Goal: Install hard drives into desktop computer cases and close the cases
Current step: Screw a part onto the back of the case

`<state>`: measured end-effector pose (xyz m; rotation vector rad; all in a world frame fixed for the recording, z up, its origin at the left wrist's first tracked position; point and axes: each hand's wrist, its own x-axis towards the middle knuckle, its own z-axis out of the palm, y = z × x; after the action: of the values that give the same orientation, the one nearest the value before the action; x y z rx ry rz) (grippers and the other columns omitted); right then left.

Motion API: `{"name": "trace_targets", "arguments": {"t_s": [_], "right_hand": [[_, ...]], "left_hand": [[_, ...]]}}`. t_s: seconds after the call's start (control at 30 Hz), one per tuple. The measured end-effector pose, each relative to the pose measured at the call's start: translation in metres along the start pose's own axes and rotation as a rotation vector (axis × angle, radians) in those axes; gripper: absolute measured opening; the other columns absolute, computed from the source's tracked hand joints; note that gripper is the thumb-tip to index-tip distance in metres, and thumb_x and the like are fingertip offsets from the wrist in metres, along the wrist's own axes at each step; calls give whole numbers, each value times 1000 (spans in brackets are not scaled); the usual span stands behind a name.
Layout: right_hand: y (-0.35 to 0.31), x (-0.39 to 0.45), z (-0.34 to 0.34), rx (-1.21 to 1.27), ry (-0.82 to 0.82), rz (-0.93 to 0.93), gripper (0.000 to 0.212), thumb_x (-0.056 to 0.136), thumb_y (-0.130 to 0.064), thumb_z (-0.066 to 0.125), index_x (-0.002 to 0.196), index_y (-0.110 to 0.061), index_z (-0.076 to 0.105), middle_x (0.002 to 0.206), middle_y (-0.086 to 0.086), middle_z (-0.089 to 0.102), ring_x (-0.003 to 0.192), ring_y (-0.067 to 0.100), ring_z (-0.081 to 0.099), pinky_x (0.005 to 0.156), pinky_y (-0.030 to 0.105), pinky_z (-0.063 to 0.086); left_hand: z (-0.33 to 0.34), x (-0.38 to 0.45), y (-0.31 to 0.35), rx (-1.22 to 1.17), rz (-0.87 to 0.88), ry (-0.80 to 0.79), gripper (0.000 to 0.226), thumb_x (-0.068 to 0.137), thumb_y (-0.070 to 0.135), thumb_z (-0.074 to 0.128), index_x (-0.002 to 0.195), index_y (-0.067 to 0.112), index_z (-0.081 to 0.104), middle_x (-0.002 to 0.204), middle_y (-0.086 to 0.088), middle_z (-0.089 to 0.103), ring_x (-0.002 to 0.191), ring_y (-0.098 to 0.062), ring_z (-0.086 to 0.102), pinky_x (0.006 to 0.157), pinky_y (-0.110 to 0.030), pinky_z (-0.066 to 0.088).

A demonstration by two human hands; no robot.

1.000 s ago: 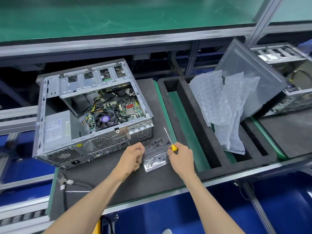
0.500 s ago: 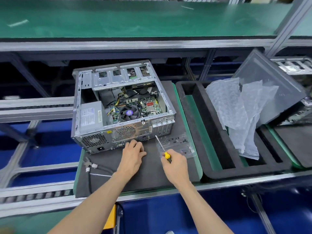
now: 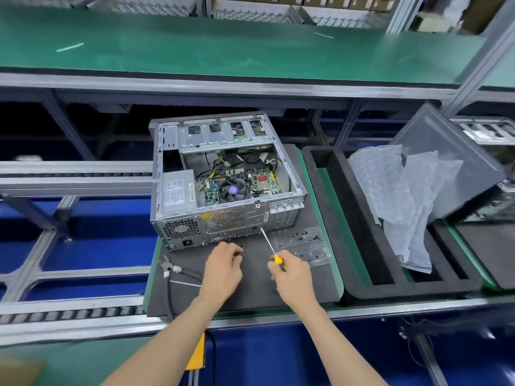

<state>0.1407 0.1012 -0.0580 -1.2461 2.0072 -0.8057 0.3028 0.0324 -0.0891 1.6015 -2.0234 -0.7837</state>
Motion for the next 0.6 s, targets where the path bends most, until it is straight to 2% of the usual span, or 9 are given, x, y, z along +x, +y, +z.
{"name": "trace_targets", "arguments": {"t_s": [0.13,0.23,0.3,0.43,0.5,0.6], "right_hand": [[11,-7,1,88,47,51,14,95,-19,58,88,-8,62,71,15,64,63,33,55,63,49,55],[14,-8,-10,206,132,85,12,95,-16,60,85,-15,66,67,8,66,51,16,55,56,34,52],[16,-4,-20,266,162,112,14,95,-13,60,85,-20,68,67,7,67,46,11,52,52,23,48],[24,2,-37,268,145,130,15,96,-11,60,88,-20,69,69,9,68,49,13,52,49,25,48],[27,2,-38,250,136,128,15,95,-12,61,86,-21,68,70,9,69,53,14,54,51,32,53],[32,3,-32,173,113,113,11,92,-16,63,82,-17,66,66,7,67,62,23,60,65,46,57]], "left_hand": [[15,-25,-6,-20,205,-6,18,93,8,63,109,13,68,106,5,56,97,-11,49,91,-19,37],[25,-34,2,-41,308,-125,16,93,9,63,107,13,70,104,5,59,96,-9,54,91,-24,45],[30,-32,7,-49,247,-72,18,93,5,62,108,11,70,106,1,60,100,-15,55,93,-22,41],[30,-19,7,-53,-42,165,30,90,2,65,119,8,62,116,-8,54,109,-24,47,96,-26,34],[29,-11,5,-42,-148,147,35,91,10,68,125,7,59,120,-9,53,114,-27,48,99,-34,39],[29,-3,1,14,-149,96,28,96,20,66,121,8,66,115,-8,56,111,-28,51,94,-39,43]]}}
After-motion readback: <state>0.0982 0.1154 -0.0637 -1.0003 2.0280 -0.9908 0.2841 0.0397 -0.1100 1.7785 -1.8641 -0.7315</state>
